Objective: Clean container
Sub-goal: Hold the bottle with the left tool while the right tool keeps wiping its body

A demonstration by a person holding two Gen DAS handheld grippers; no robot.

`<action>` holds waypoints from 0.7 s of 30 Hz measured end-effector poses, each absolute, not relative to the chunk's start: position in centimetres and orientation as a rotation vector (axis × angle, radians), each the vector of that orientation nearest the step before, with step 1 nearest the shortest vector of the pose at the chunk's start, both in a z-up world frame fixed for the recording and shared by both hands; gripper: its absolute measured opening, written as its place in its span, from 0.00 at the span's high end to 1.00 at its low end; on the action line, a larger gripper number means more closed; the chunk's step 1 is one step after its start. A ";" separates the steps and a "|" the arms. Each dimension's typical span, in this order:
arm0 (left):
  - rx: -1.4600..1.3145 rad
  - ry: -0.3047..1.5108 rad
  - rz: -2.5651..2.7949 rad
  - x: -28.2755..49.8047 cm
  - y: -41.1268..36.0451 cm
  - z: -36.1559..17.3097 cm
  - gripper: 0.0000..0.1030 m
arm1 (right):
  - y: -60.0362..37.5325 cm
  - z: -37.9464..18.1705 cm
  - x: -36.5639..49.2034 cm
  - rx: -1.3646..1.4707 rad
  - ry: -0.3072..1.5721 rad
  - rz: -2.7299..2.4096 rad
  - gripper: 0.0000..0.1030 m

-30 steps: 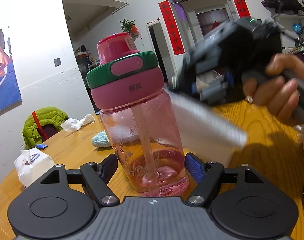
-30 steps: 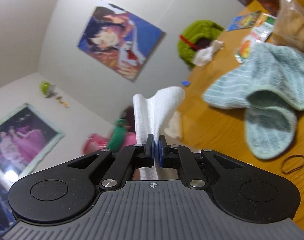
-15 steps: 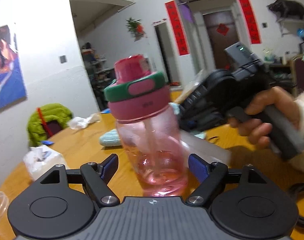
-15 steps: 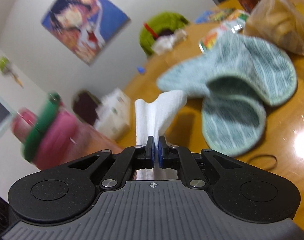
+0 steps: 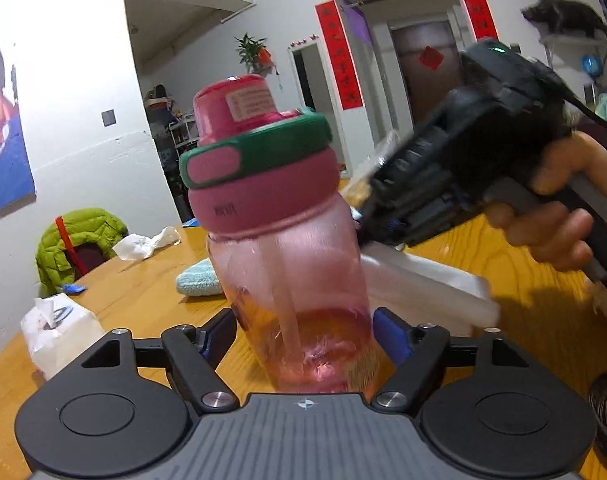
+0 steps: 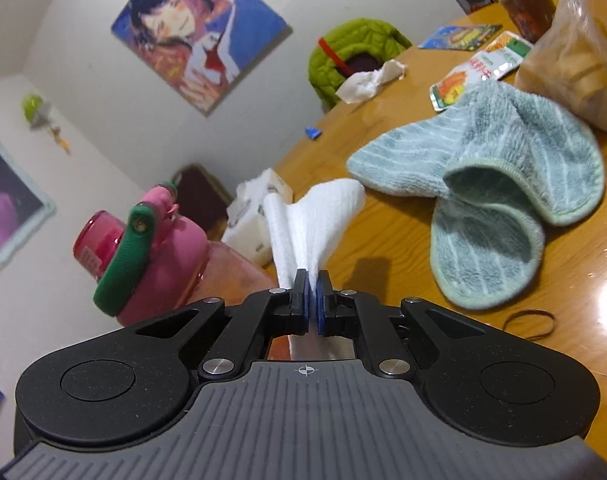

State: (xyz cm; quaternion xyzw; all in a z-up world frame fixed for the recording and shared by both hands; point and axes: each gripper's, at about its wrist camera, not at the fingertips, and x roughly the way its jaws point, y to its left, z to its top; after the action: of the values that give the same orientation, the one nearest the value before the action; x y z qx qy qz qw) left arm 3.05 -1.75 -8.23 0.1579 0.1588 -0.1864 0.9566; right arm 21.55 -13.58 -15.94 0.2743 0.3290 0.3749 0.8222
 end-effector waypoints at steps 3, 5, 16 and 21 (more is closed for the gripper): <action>0.319 0.315 -0.368 3.2 -1.8 -8.4 0.26 | -13.5 -15.7 21.2 0.550 0.706 0.795 0.91; 0.319 0.310 -0.365 3.2 -1.9 -8.5 0.27 | -13.3 -16.2 21.2 0.539 0.732 0.778 0.91; 0.327 0.300 -0.359 3.0 -2.0 -8.7 0.27 | -16.7 -16.6 21.1 0.940 0.607 0.956 0.89; 0.328 0.297 -0.358 3.0 -2.0 -8.7 0.28 | -14.6 -18.0 22.1 0.762 0.768 0.796 0.90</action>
State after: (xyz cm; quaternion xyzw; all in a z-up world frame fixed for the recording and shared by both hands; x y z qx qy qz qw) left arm 2.99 -1.96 -8.66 0.1620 0.1466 -0.1764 0.9598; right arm 22.07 -14.55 -17.99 0.3529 0.3560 0.3689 0.7827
